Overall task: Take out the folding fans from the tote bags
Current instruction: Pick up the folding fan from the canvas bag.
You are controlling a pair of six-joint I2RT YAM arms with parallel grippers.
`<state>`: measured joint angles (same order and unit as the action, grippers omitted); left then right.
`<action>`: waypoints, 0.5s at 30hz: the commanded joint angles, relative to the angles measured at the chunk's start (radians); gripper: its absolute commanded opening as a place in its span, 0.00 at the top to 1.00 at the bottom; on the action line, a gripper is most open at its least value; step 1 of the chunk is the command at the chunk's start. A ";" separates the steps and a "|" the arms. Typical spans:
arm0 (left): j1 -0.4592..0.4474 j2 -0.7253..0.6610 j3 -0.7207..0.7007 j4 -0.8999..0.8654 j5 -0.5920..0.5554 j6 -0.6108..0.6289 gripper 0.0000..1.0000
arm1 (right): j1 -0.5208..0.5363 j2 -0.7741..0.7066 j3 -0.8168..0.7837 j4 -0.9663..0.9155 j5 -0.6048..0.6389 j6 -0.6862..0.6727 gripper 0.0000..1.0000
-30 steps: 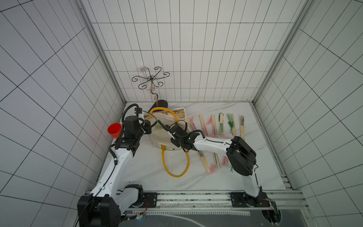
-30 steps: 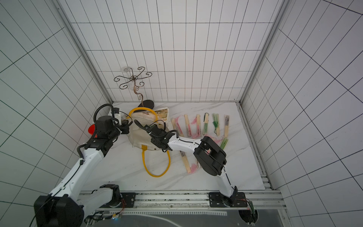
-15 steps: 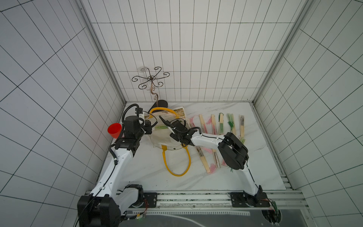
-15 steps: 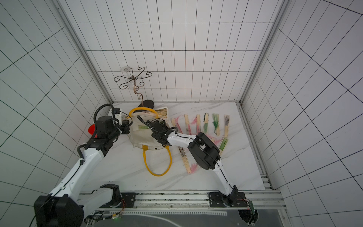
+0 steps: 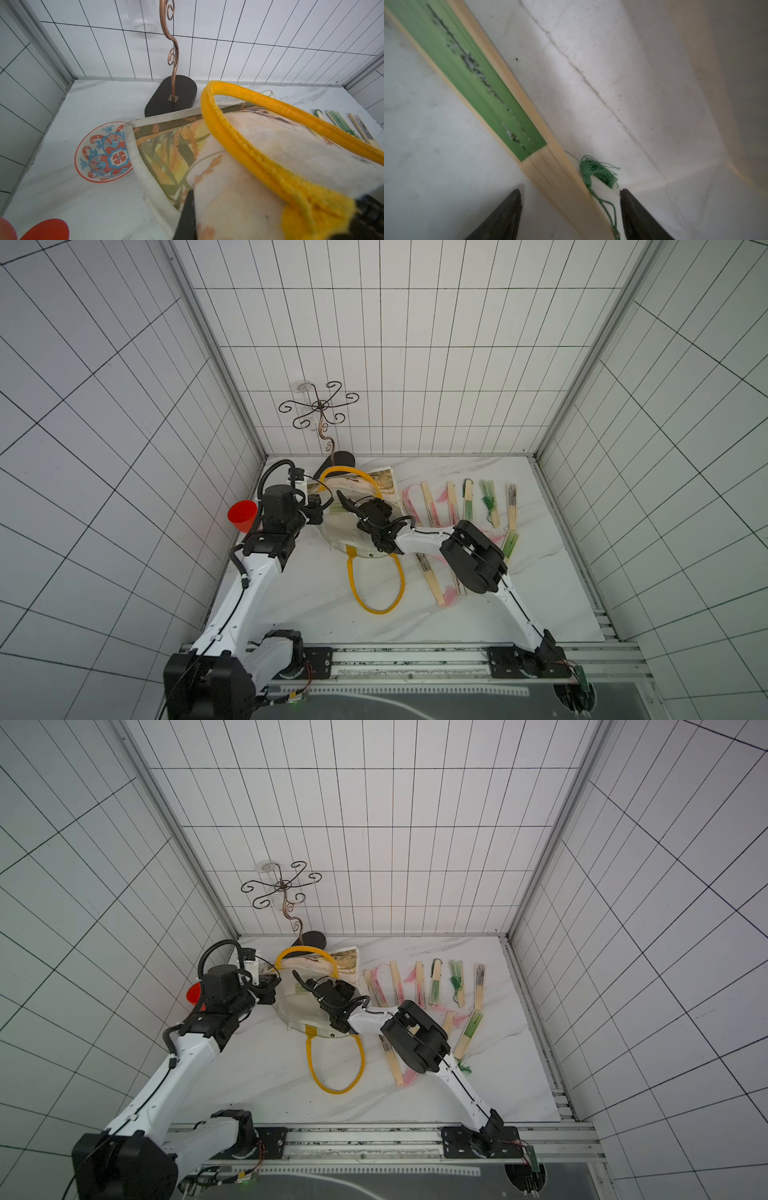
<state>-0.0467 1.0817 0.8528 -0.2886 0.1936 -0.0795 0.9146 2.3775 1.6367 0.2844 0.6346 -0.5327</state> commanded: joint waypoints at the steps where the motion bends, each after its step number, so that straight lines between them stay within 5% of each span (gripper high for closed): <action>1: -0.007 0.000 0.025 0.050 0.081 0.008 1.00 | -0.008 0.064 0.090 0.107 0.074 -0.118 0.27; 8: -0.083 0.005 0.047 0.006 0.160 0.089 1.00 | -0.016 0.130 0.132 0.282 0.128 -0.268 0.26; 15: -0.093 -0.016 0.060 0.000 0.169 0.110 1.00 | -0.037 0.167 0.201 0.245 0.075 -0.300 0.34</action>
<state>-0.1310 1.0912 0.8696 -0.3038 0.3008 0.0090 0.8951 2.5179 1.7504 0.5182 0.7238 -0.7944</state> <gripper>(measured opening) 0.068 0.668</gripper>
